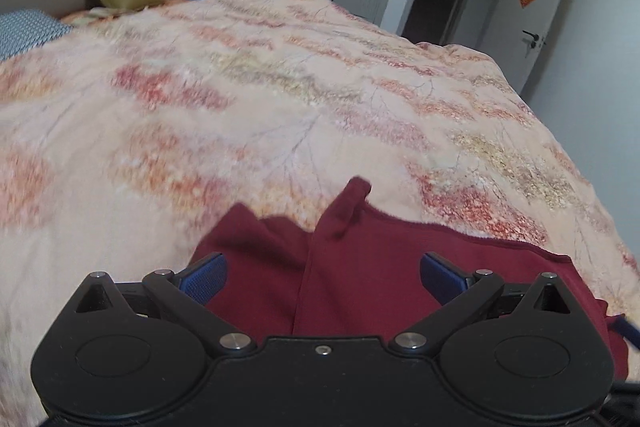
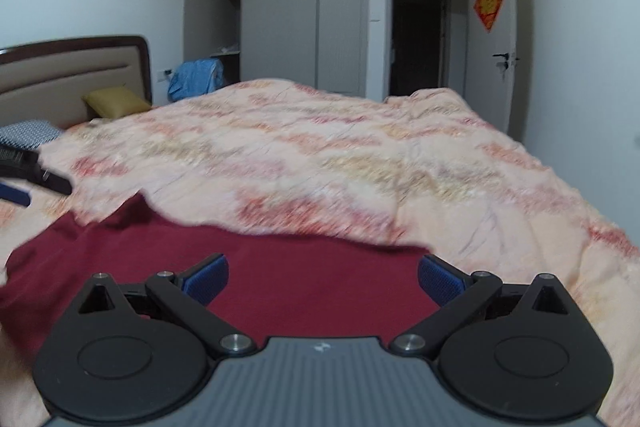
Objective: Fold small clothes
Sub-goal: 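Move the left gripper to the side edge of the folded sweater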
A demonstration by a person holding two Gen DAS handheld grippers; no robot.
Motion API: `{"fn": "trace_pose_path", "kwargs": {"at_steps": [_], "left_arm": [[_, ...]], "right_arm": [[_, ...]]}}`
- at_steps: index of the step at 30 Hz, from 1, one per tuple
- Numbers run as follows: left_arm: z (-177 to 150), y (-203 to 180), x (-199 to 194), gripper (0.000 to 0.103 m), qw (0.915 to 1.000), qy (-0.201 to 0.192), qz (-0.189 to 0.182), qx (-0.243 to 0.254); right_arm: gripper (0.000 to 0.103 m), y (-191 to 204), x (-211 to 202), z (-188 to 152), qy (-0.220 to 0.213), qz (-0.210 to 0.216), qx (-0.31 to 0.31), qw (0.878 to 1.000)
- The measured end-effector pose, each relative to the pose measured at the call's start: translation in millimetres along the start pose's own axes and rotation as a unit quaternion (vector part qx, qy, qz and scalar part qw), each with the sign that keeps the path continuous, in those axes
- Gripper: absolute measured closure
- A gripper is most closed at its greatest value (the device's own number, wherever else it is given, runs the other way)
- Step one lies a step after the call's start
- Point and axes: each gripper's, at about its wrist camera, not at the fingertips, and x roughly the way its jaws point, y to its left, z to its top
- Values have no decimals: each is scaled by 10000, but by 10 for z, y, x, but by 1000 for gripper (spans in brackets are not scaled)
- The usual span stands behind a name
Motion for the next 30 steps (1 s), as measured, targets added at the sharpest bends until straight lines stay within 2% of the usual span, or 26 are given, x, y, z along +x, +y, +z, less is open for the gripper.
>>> {"fn": "trace_pose_path", "kwargs": {"at_steps": [4, 8, 12, 15, 16, 20, 23, 30], "left_arm": [[-234, 163, -194, 1, 9991, -211, 47, -361], [-550, 296, -492, 1, 9943, -781, 268, -668], [-870, 313, -677, 1, 9869, -1226, 517, -918], [-1038, 288, -636, 1, 9871, -1077, 513, -1069], [-1085, 278, -593, 1, 9884, -970, 481, -1069], [-1278, 274, -436, 1, 9900, -622, 536, -1144], [-1392, 314, -446, 1, 9866, -706, 538, -1371], [-1362, 328, -531, 1, 9846, -878, 474, -1437]], "right_arm": [[0, 311, -90, -233, -153, -334, -130, 9992], [0, 417, -159, -301, -418, -484, -10, 9979], [0, 506, -30, -394, -293, -530, -18, 9982], [0, 553, 174, -517, 176, -184, 21, 9997], [0, 547, 221, -579, 185, -175, 68, 9997], [0, 428, 260, -807, -231, 112, 424, 9988], [0, 399, 242, -813, -251, 178, 494, 9983], [0, 431, 225, -834, -267, 133, 465, 9985]]}}
